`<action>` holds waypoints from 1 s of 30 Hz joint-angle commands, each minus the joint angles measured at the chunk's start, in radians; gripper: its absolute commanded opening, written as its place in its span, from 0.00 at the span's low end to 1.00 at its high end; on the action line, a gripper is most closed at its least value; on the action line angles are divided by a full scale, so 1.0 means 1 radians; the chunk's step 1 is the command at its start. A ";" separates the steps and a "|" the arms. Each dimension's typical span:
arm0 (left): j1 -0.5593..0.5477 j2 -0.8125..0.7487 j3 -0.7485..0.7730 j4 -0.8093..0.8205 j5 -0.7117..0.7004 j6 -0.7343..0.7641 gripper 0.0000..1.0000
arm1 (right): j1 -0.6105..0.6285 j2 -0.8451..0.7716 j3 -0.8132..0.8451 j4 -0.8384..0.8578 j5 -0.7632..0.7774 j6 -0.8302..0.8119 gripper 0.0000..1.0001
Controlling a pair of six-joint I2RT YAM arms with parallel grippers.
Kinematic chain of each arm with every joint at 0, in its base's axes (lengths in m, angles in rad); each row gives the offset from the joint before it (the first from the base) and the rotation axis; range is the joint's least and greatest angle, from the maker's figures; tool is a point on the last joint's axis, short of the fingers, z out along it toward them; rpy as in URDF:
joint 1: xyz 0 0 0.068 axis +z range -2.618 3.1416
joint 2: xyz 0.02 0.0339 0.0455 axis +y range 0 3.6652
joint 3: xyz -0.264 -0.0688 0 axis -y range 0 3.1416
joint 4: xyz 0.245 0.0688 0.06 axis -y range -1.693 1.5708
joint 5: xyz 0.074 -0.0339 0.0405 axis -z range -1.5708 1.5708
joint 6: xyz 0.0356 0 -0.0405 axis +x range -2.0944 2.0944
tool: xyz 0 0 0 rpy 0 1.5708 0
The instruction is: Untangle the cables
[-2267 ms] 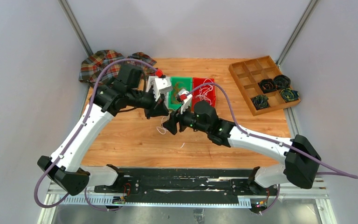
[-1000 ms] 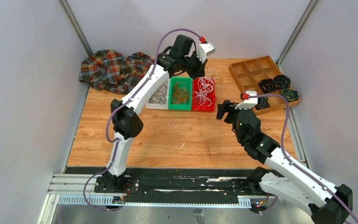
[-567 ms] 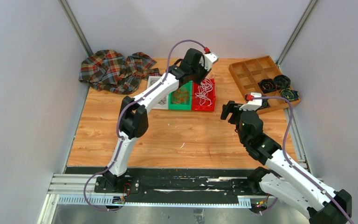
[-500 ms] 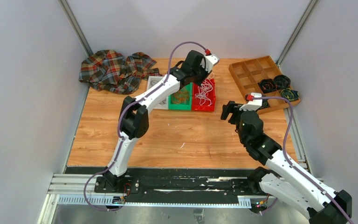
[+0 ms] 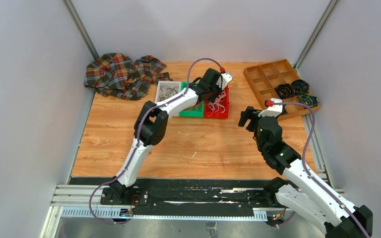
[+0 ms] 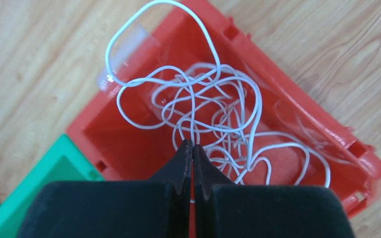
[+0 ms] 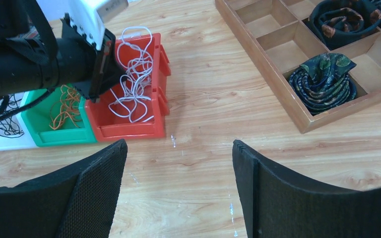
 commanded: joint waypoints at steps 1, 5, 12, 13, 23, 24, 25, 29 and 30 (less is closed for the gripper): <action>-0.018 0.005 -0.047 0.027 -0.017 -0.014 0.00 | -0.025 0.003 -0.007 -0.005 -0.017 0.020 0.77; -0.021 -0.025 -0.073 0.021 0.002 -0.040 0.01 | -0.033 0.010 0.003 -0.008 -0.026 0.019 0.77; -0.021 -0.138 -0.011 -0.104 0.119 -0.082 0.45 | -0.043 0.020 0.051 -0.032 -0.049 0.008 0.79; -0.021 -0.157 -0.010 -0.119 0.137 -0.082 0.50 | -0.045 0.022 0.060 -0.038 -0.049 0.006 0.80; -0.018 -0.333 0.052 -0.360 0.167 -0.074 0.98 | -0.051 0.013 0.148 -0.103 -0.032 -0.038 0.81; -0.016 -0.353 0.054 -0.393 0.162 -0.074 0.98 | -0.051 0.011 0.157 -0.109 -0.014 -0.043 0.81; -0.011 -0.377 0.055 -0.424 0.161 -0.076 0.98 | -0.051 0.009 0.161 -0.110 0.009 -0.054 0.82; 0.071 -0.551 -0.067 -0.469 0.207 -0.098 0.98 | -0.052 0.015 0.124 -0.033 0.170 -0.167 0.82; 0.106 -0.609 -0.127 -0.456 0.220 -0.097 0.98 | -0.051 0.022 0.104 0.006 0.222 -0.214 0.82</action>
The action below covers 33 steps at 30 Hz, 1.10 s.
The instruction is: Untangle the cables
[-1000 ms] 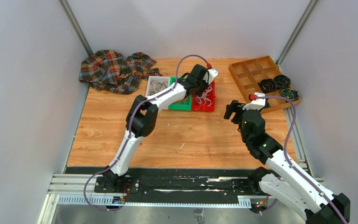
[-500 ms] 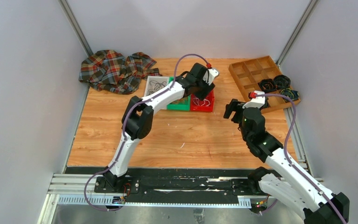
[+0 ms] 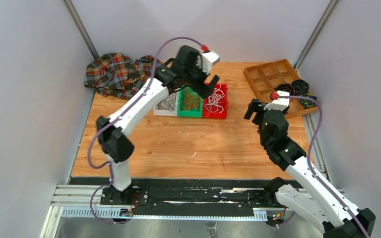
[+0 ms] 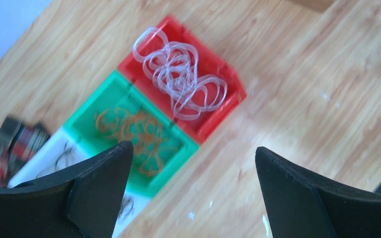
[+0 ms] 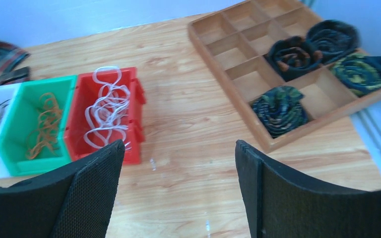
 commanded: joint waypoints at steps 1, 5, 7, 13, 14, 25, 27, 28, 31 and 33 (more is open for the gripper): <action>0.143 -0.242 -0.193 -0.054 0.058 -0.009 0.98 | -0.016 0.015 -0.041 0.121 0.248 -0.190 0.82; 0.419 -0.538 -0.539 0.129 0.144 -0.027 0.98 | -0.039 0.067 -0.079 0.189 0.374 -0.292 0.82; 0.551 -0.639 -0.700 0.215 0.174 -0.004 0.98 | -0.074 0.078 -0.107 0.209 0.367 -0.270 0.82; 0.769 -0.761 -1.127 0.472 0.230 0.010 0.98 | -0.252 0.099 -0.260 0.314 0.246 -0.162 0.82; 0.777 -0.763 -1.186 0.524 0.231 0.007 0.98 | -0.277 0.108 -0.278 0.318 0.245 -0.133 0.82; 0.781 -0.662 -1.607 1.279 0.203 -0.103 0.98 | -0.382 0.236 -0.542 0.737 0.185 -0.226 0.82; 0.781 -0.638 -1.660 1.386 0.158 -0.102 0.98 | -0.389 0.269 -0.539 0.775 0.164 -0.237 0.82; 0.782 -0.631 -1.701 1.480 0.123 -0.115 0.98 | -0.395 0.291 -0.538 0.814 0.141 -0.252 0.82; 0.781 -0.606 -1.788 1.689 0.126 -0.120 0.98 | -0.410 0.387 -0.529 0.924 0.075 -0.277 0.82; 0.779 -0.623 -1.814 1.706 0.120 -0.113 0.98 | -0.413 0.473 -0.525 1.013 0.006 -0.303 0.82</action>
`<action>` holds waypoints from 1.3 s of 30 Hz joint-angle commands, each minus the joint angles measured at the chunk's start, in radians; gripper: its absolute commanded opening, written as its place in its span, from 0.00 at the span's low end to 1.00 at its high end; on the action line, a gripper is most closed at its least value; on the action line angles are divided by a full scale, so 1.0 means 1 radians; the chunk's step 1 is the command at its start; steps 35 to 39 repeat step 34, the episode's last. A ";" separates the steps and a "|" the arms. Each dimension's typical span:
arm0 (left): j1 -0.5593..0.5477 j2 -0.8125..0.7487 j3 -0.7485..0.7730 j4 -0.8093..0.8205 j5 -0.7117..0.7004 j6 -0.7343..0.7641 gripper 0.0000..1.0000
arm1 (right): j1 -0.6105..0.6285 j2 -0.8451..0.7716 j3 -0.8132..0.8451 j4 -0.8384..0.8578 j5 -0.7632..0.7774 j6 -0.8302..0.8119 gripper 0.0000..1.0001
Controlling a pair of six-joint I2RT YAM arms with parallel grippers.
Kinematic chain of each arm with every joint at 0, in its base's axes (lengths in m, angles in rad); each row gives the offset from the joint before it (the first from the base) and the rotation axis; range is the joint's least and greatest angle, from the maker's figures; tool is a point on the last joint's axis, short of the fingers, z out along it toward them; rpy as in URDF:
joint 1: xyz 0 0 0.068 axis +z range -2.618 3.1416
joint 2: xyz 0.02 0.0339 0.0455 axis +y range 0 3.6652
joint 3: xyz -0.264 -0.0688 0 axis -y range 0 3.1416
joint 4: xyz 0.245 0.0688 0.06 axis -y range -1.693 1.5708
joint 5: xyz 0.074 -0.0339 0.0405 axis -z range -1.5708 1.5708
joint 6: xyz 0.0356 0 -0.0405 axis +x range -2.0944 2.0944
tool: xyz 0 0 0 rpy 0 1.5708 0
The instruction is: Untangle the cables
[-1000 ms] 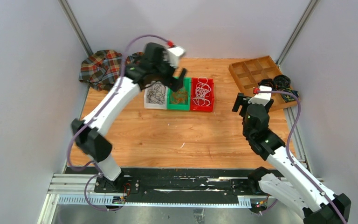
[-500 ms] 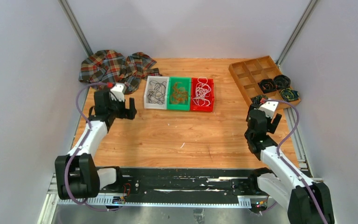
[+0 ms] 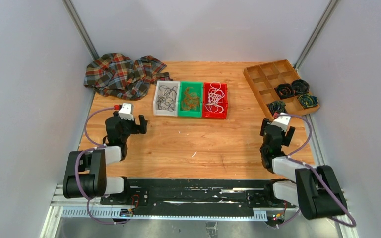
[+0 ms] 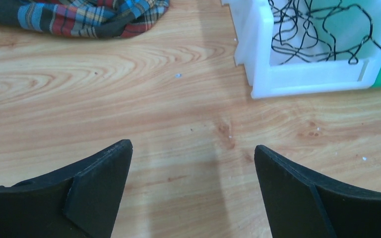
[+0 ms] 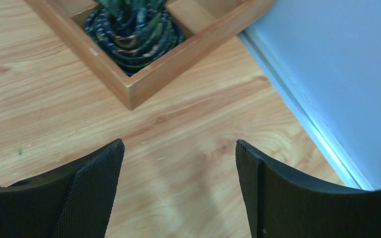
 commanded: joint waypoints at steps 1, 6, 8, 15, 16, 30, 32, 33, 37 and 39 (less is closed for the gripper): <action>0.003 -0.009 -0.083 0.315 -0.048 -0.007 0.98 | -0.023 0.165 0.016 0.286 -0.161 -0.090 0.82; -0.024 0.091 -0.230 0.694 -0.086 0.000 0.98 | -0.006 0.322 -0.013 0.522 -0.271 -0.176 0.83; -0.026 0.081 -0.206 0.642 -0.098 -0.005 0.98 | -0.001 0.319 0.018 0.467 -0.260 -0.174 0.83; -0.073 0.041 -0.102 0.371 -0.189 0.027 0.98 | -0.041 0.293 0.041 0.369 -0.296 -0.133 0.83; -0.073 0.043 -0.104 0.384 -0.189 0.027 0.98 | -0.041 0.294 0.046 0.362 -0.295 -0.132 0.84; -0.073 0.049 -0.108 0.399 -0.190 0.025 0.98 | -0.044 0.306 0.057 0.357 -0.304 -0.128 0.84; -0.073 0.048 -0.108 0.399 -0.189 0.025 0.98 | -0.046 0.303 0.056 0.353 -0.307 -0.127 0.84; -0.073 0.049 -0.108 0.399 -0.190 0.025 0.98 | -0.047 0.300 0.051 0.363 -0.307 -0.129 0.84; -0.073 0.049 -0.108 0.399 -0.189 0.026 0.98 | -0.046 0.299 0.045 0.374 -0.307 -0.133 0.84; -0.073 0.049 -0.108 0.399 -0.189 0.026 0.98 | -0.046 0.299 0.045 0.374 -0.307 -0.133 0.84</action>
